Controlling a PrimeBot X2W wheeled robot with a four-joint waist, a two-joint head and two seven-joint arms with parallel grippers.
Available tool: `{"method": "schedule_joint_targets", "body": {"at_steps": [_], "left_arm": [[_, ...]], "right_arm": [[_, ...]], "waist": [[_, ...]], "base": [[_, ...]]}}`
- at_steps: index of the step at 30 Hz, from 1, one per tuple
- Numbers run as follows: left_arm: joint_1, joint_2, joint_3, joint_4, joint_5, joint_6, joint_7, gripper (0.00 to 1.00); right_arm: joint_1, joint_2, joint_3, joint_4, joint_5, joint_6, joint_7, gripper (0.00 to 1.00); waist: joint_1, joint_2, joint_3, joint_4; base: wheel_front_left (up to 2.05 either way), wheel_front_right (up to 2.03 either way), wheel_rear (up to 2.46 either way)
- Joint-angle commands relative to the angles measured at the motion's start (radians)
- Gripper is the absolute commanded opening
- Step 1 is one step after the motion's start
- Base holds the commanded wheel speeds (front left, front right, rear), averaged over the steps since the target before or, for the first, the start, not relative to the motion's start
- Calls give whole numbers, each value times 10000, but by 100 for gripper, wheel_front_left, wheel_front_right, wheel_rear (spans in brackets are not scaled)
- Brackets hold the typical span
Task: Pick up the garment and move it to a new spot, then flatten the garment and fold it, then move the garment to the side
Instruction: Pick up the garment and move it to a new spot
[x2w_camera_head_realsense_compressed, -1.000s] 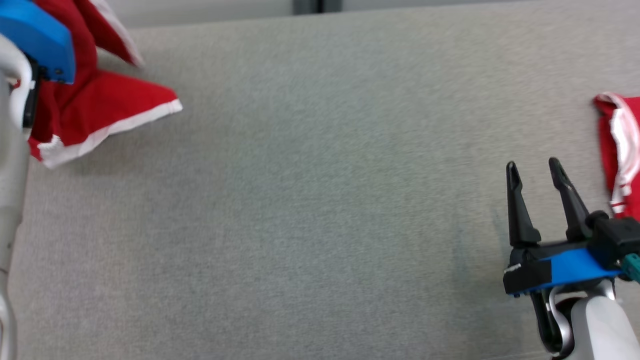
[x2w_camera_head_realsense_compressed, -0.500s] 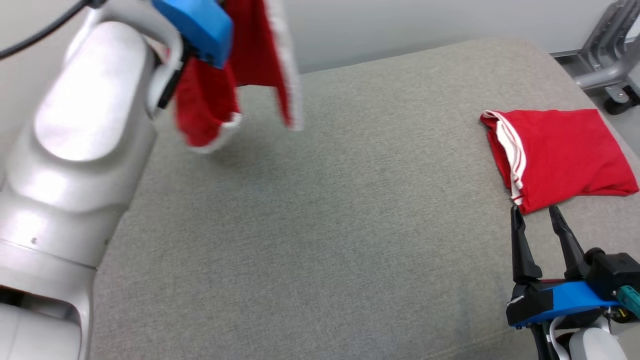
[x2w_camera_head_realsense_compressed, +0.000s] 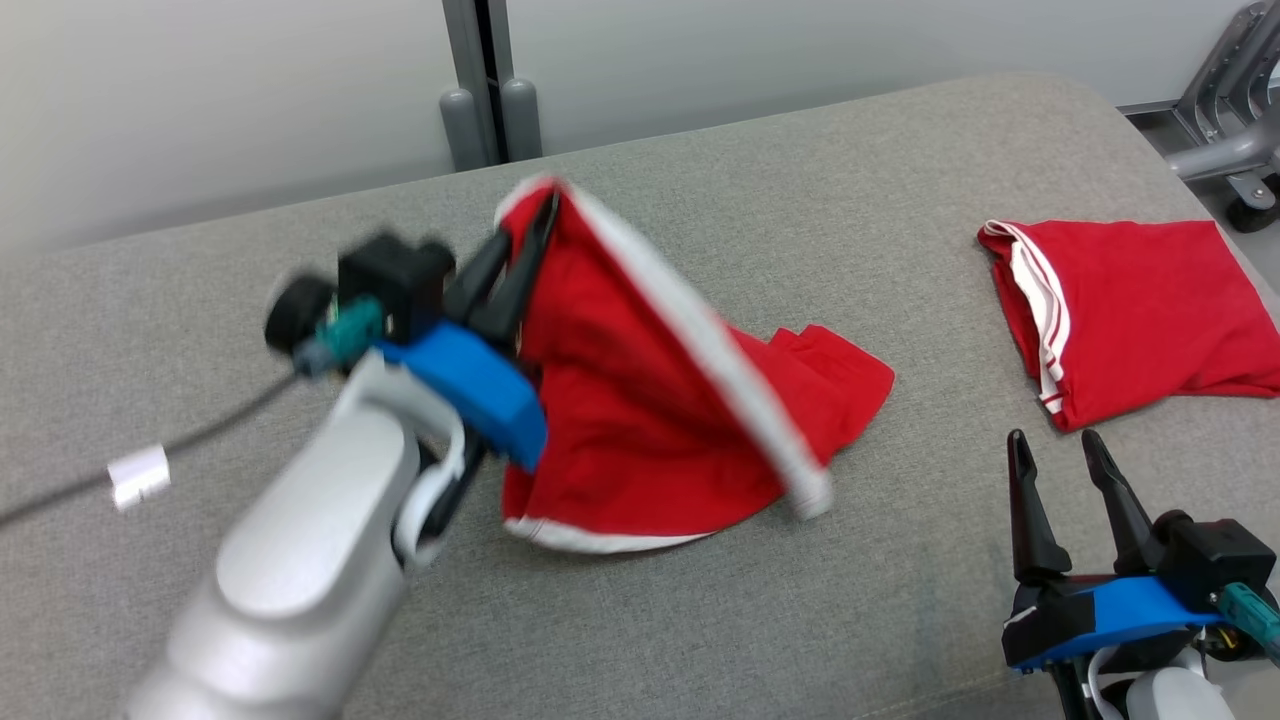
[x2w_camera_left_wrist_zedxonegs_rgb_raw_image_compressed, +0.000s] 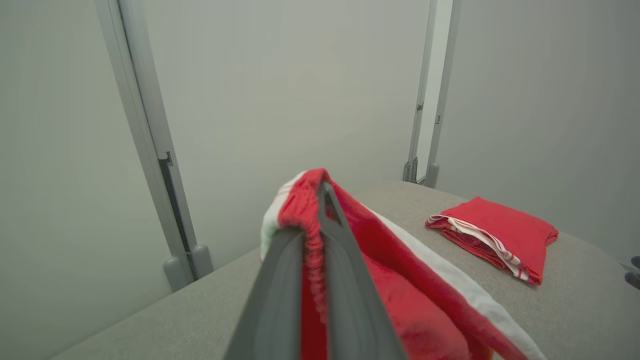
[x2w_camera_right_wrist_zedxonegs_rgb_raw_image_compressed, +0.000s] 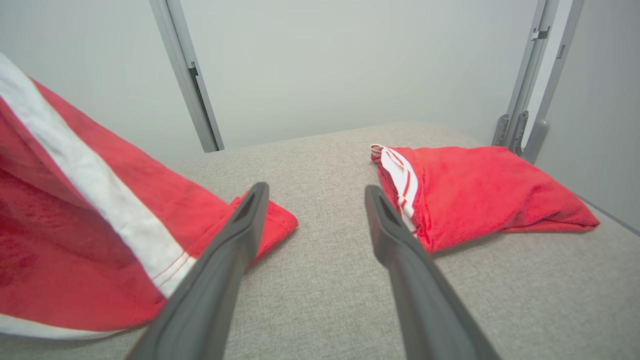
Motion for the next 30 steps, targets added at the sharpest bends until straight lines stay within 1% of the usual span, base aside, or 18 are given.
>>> {"method": "schedule_joint_targets", "body": {"at_steps": [1,5,11,18,23,26,30], "left_arm": [[378,-37,18,-27,-93,134,-181,0],[1932,-207,122,-69,-470,536,-670,0],[3367,-474,305,-593,-815,824,-994,0],[4907,-242,516,-992,-1228,1065,-1061,0],[5717,-111,385,-968,-1571,1031,-833,0],[5959,-202,306,-647,-1751,952,-715,0],[5877,-431,328,201,-1951,781,-779,0]], "right_arm": [[166,-21,-15,33,-20,2,-56,100],[213,-20,-147,92,-146,3,-68,100],[369,-20,-284,181,-279,3,9,100],[517,-20,-267,261,-319,3,61,100],[605,-20,-335,291,-391,3,115,100],[608,-21,-357,326,-406,2,157,100],[539,-21,-351,371,-420,3,166,100]], "waist": [[0,1,10,22],[0,1,-3,152],[0,1,-239,452],[0,1,-500,731],[0,1,-593,894],[0,1,-620,988],[0,1,-636,1064]], "base": [[0,0,0],[0,0,0],[0,0,0],[0,0,0],[0,0,0],[0,0,0],[0,0,0]]}}
